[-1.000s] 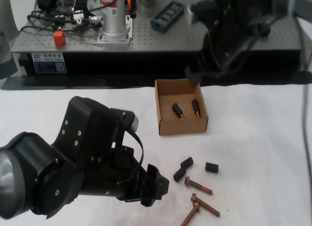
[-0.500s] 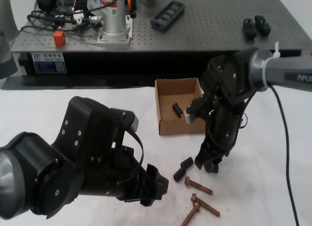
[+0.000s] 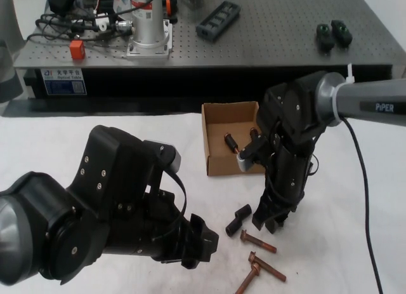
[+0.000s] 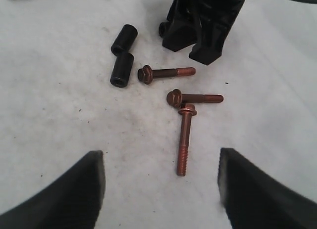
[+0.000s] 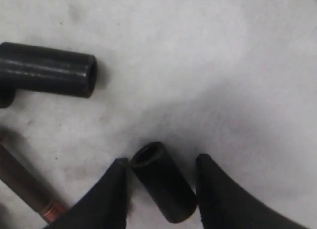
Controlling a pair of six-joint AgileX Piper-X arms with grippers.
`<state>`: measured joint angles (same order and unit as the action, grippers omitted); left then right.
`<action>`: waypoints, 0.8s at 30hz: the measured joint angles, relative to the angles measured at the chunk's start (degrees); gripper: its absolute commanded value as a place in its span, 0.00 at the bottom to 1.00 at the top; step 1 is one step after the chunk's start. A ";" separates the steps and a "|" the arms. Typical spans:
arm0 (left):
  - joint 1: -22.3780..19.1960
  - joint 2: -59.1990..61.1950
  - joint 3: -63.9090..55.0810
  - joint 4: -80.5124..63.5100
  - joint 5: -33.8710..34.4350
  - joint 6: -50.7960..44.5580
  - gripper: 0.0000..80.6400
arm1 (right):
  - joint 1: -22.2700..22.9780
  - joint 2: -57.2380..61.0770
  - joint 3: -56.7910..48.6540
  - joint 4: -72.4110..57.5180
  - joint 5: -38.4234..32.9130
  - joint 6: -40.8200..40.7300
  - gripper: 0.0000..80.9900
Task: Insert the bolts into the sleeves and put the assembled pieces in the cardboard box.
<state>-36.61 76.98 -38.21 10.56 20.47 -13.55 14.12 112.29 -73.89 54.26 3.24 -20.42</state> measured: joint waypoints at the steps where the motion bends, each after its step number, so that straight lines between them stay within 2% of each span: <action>1: 0.00 0.00 0.00 -0.03 0.00 0.00 0.59 | 0.00 0.00 0.00 0.01 0.00 0.00 0.39; 4: 0.00 0.00 0.00 0.43 0.00 0.00 0.59 | 0.00 0.00 0.00 0.25 0.00 0.00 0.29; 9: 0.00 0.00 0.00 2.04 0.49 0.19 0.59 | 0.00 0.00 0.00 0.26 0.06 0.00 0.01; 12: -0.43 0.32 0.00 2.89 5.67 2.92 0.59 | 0.00 0.00 0.00 0.26 0.06 0.00 0.01; 17: -2.11 3.29 -2.10 3.54 7.39 3.84 0.58 | -0.12 -1.78 0.23 -0.06 0.06 0.53 0.01; 21: -3.92 7.44 -6.20 6.57 7.73 5.56 0.51 | -1.53 -11.44 0.29 0.08 -0.33 3.44 0.01; 24: -5.61 11.21 -9.74 10.07 7.73 8.01 0.50 | -2.49 -19.28 1.57 0.13 -0.75 5.73 0.01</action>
<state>-42.22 88.19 -47.95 20.63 28.20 -5.53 11.63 93.01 -72.32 54.39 2.50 -14.70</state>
